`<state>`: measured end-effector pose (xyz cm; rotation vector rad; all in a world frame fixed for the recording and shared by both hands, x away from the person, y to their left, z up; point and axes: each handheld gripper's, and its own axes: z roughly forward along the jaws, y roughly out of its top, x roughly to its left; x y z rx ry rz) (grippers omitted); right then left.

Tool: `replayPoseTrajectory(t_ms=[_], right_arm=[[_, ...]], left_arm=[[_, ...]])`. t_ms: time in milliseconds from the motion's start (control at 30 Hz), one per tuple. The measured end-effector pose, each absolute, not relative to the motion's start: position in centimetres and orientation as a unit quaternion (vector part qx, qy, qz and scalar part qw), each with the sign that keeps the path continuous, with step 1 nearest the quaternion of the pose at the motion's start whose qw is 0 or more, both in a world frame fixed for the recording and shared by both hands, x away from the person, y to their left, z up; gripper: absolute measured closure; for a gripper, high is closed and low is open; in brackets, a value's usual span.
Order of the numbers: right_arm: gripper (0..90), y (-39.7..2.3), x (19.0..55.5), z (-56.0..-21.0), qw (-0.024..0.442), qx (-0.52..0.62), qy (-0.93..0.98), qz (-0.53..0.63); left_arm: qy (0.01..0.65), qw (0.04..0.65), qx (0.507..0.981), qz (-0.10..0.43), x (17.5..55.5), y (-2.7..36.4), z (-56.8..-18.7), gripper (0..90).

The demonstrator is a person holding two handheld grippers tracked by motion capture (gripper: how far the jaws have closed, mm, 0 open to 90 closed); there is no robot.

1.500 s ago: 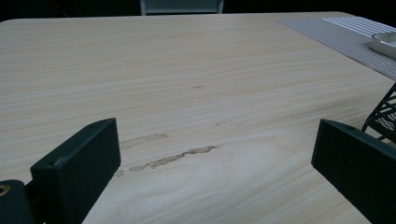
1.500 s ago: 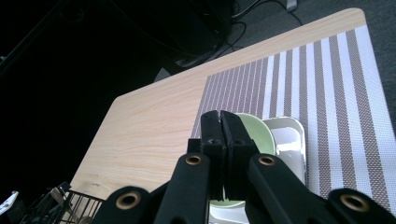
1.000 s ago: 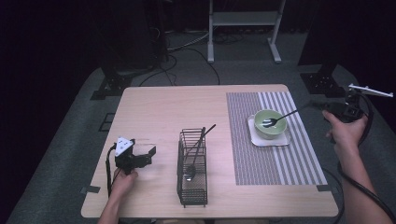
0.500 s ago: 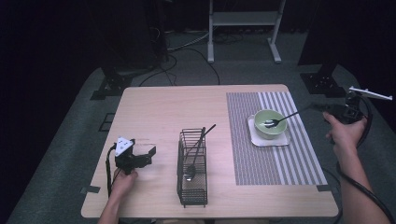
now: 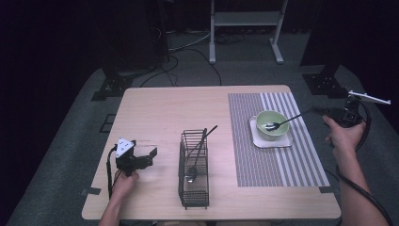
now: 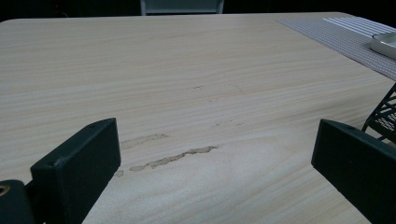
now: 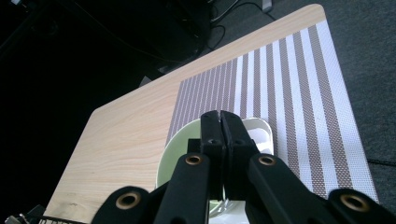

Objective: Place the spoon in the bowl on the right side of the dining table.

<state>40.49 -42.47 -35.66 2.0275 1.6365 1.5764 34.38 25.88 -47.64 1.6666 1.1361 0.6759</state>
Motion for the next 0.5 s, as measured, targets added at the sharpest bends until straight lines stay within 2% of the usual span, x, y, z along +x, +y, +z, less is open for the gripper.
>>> replayPoseTrajectory(t_ms=[500], right_arm=[[88.3, -42.8, 40.7, -36.8, 0.046, 0.673, 0.529, 0.515]], left_arm=[[0.467, 0.485, 0.686, 0.277, 34.4, 25.9, -47.6, 0.4]])
